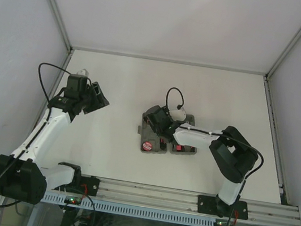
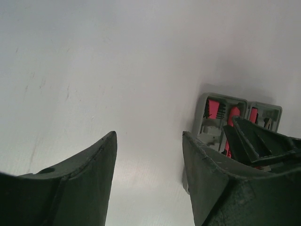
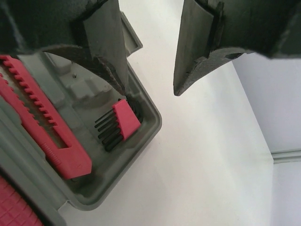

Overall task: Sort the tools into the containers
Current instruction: Place the engineering item in the storage box, then close the storage box at the center of the board.

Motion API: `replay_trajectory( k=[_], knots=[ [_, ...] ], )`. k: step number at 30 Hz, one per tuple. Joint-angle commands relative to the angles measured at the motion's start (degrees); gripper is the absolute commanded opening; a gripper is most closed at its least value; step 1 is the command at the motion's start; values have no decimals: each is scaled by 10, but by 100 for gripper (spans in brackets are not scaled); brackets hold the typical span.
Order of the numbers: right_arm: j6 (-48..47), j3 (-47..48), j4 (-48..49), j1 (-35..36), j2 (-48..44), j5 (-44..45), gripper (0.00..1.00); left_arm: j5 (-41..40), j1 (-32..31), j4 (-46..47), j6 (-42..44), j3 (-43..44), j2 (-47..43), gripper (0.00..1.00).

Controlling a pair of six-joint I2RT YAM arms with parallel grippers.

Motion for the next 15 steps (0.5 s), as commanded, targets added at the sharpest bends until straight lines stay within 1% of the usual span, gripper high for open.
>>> replay_trajectory(
  k=[1,4,6,12,15],
  knots=[
    [-45,-16,-18,4,-59,24,43,7,5,7,5,-3,-16,62],
    [-89,-28,-19,2,-85,32,43,6,5,7,8,-1,-16,63],
    [-124,-43,-2,-2,-104,33,43,3,5,7,12,-1,-16,65],
    [-236,-58,11,-31,-146,3,43,-12,6,7,18,2,-16,74],
    [-306,-58,6,-42,-167,5,44,-21,6,7,23,6,-19,77]
  ],
)
